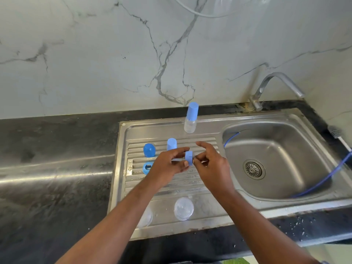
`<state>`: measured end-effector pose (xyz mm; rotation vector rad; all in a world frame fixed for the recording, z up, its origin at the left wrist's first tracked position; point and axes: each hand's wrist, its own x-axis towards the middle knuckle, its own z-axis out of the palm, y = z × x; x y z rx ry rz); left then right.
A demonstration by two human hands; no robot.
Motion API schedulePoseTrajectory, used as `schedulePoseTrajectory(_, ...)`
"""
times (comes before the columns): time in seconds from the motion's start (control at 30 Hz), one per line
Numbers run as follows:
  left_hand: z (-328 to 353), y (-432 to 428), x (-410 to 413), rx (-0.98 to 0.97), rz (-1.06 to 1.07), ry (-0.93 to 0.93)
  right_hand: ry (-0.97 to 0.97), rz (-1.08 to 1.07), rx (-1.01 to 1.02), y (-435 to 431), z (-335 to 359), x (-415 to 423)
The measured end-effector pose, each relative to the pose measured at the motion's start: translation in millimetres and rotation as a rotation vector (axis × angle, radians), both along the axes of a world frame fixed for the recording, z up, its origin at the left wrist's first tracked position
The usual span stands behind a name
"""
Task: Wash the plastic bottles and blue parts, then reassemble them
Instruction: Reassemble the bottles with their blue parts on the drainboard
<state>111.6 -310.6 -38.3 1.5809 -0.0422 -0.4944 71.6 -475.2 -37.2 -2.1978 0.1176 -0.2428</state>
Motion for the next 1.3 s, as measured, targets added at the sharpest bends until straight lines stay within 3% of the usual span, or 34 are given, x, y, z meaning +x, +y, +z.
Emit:
schedulePoseTrajectory(0.17,0,0,-6,0.083,0.058,-0.081,-0.002,0.101,-0.036,2,8,-8)
schedulePoseTrajectory(0.37,7,1,-16,-0.209,0.065,0.002,-0.006,0.100,0.055,-1,12,-11)
schedulePoseTrajectory(0.57,12,-5,-17,-0.142,0.137,-0.024,-0.085,0.068,0.107,-3,16,-13)
schedulePoseTrajectory(0.67,16,-1,-19,-0.140,0.110,-0.016,0.022,0.172,0.177,-9,14,-11)
schedulePoseTrajectory(0.73,18,-1,-21,-0.055,0.061,-0.045,0.139,0.207,0.255,-11,15,-9)
schedulePoseTrajectory(0.9,29,2,-16,0.162,0.017,-0.174,0.136,0.162,0.213,-8,19,-4)
schedulePoseTrajectory(1.13,36,8,-9,0.043,0.115,0.000,0.038,0.123,0.238,1,25,-5)
schedulePoseTrajectory(1.3,30,6,-11,0.034,0.106,0.017,0.101,0.174,0.286,-4,18,-9)
